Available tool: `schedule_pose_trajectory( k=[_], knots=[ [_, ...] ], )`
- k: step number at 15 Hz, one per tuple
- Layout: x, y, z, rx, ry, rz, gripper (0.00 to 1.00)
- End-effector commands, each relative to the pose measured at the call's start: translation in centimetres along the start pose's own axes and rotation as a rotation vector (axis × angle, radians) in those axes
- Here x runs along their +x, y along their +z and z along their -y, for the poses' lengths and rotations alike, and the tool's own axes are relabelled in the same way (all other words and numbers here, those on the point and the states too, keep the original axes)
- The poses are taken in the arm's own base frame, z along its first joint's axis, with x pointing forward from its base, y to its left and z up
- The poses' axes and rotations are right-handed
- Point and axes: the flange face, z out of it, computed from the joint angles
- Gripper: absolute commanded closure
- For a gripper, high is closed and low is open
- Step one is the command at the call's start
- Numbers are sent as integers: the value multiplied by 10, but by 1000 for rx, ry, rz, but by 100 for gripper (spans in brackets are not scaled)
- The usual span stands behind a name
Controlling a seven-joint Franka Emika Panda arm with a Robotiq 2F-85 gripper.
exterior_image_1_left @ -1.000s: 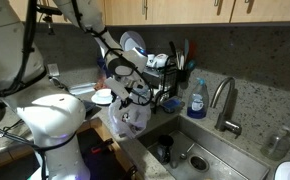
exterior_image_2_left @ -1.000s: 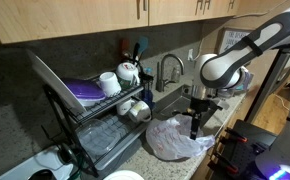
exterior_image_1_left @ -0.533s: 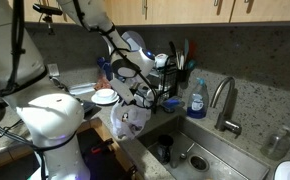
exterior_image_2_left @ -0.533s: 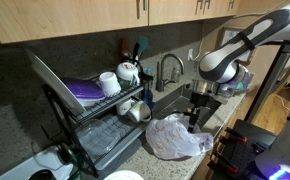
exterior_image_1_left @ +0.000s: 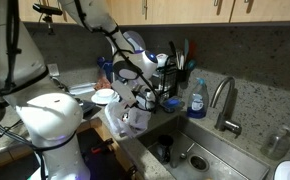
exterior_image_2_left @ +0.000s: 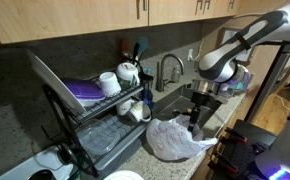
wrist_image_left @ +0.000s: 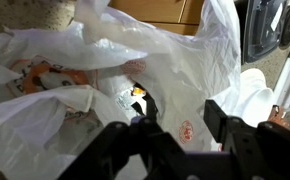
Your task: Take the white object from the white plastic and put it on the black bowl
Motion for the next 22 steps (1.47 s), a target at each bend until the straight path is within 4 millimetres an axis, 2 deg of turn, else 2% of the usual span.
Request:
schedule_pose_trajectory(
  k=[1,3,7,11,12,14,15,16,20,22],
  knots=[
    [-7,24,-3,47,-12,57,75],
    [-13,41,-6,72,-14,92,78],
    [-24,78,-7,99,-34,146,69],
    [-38,117,6,145,-72,207,78],
    [-42,126,12,155,-84,225,85],
    [-45,144,16,160,-100,256,88],
    [-47,150,18,155,-99,272,93],
    [-48,155,17,148,-99,283,89],
    [-39,155,10,81,-94,257,89],
    [-30,150,5,48,-87,228,93]
  ],
)
